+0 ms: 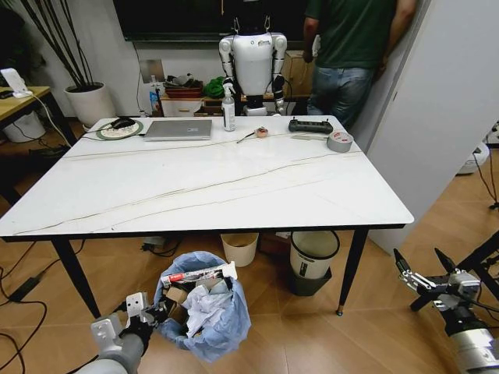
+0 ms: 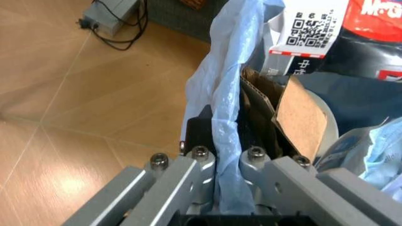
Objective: Pick up the trash bin and place the trash from the table into it.
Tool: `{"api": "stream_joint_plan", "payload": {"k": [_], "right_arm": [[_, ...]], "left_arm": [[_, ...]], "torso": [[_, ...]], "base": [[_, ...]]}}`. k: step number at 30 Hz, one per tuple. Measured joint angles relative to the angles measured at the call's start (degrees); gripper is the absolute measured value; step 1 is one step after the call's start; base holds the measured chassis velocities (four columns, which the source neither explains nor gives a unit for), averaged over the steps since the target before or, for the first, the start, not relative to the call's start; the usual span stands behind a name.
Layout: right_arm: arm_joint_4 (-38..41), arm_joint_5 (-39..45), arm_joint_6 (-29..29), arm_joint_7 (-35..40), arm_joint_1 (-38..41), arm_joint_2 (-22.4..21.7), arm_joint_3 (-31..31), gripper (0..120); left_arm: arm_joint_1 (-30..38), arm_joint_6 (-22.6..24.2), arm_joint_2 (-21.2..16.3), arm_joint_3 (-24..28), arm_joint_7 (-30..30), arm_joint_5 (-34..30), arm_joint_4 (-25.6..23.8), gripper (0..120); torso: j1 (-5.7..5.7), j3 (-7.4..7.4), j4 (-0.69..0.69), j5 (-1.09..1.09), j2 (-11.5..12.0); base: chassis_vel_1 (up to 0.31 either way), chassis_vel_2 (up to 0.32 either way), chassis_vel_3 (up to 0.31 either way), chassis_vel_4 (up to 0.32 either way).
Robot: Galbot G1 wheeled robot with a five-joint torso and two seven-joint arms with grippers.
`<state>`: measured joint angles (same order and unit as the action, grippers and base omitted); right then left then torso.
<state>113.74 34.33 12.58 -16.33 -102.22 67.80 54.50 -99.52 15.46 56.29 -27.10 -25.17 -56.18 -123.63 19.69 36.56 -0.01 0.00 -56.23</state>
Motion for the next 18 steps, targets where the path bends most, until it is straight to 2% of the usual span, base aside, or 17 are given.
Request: {"api": "stream_joint_plan", "payload": {"k": [18], "right_arm": [[0.00,0.00,0.00,0.00,0.00,0.00,0.00,100]], "left_arm": [[0.61,0.18,0.40,0.18,0.43,1.13,1.12,0]], "torso": [[-2.13,-2.81,0.00,0.00,4.98]], "base": [[0.000,0.000,0.000,0.000]]}}
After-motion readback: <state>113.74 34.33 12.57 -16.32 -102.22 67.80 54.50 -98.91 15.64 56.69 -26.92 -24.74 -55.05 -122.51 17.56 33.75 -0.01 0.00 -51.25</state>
